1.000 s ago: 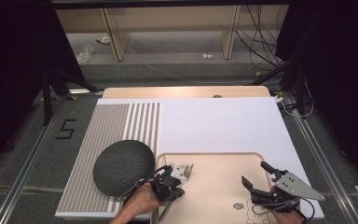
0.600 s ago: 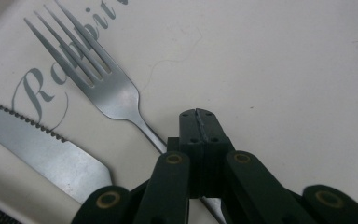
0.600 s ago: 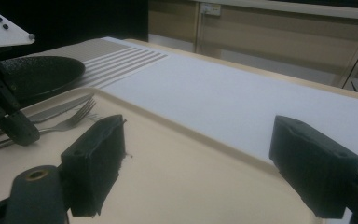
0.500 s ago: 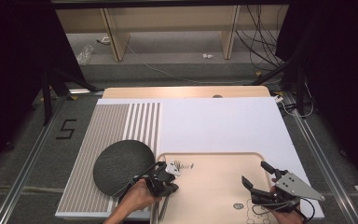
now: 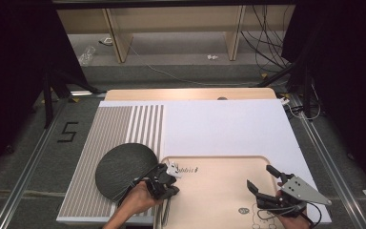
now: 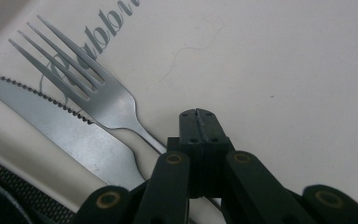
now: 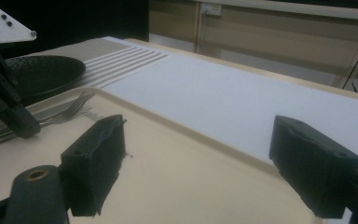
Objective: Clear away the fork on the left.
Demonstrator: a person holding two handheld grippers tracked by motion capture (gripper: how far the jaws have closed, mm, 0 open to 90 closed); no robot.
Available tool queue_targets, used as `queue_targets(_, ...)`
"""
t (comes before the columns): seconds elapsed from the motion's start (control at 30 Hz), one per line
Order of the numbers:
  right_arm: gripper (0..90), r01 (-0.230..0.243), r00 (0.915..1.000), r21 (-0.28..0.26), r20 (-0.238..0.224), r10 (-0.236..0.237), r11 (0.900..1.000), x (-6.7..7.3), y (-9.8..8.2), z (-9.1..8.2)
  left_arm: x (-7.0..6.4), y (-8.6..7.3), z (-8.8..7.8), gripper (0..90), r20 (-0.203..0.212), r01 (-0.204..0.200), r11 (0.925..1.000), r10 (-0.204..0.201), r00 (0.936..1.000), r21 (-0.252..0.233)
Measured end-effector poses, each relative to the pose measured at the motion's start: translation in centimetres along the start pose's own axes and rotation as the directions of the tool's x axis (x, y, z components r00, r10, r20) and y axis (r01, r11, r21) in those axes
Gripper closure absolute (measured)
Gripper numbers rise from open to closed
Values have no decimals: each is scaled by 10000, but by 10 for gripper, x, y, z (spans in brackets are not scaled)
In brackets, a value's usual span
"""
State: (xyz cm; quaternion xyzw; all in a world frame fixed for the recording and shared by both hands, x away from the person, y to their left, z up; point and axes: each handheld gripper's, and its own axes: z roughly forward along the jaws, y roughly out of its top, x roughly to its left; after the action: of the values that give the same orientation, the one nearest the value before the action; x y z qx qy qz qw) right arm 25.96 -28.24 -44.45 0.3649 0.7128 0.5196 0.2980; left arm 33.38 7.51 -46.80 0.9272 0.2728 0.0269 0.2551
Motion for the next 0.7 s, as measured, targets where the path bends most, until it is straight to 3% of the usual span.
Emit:
queue_targets(0.23,191,7,10000,0,0,-7,10000,0,0,0,1,0,0,876,97,42,10000,-42,9999,-22)
queue_targets(0.33,191,9,10000,-4,-9,-9,10000,0,0,0,0,0,-2,792,121,-66,9999,68,9999,-157)
queue_targets(0.47,191,5,10000,-9,-14,-5,10000,0,0,0,1,1,-10,574,432,233,9988,-215,9988,-428)
queue_targets(0.53,191,5,10000,-31,-20,-5,10000,0,0,0,3,0,-15,461,301,297,9981,-281,9992,-545)
queue_targets(0.63,191,-14,10000,-44,-23,14,10000,0,0,0,6,-1,-25,382,303,419,9943,-391,9988,-980)
queue_targets(0.7,191,-20,10000,-40,-29,20,10000,0,0,0,7,-2,-31,329,72,505,9901,-500,9987,-1312)
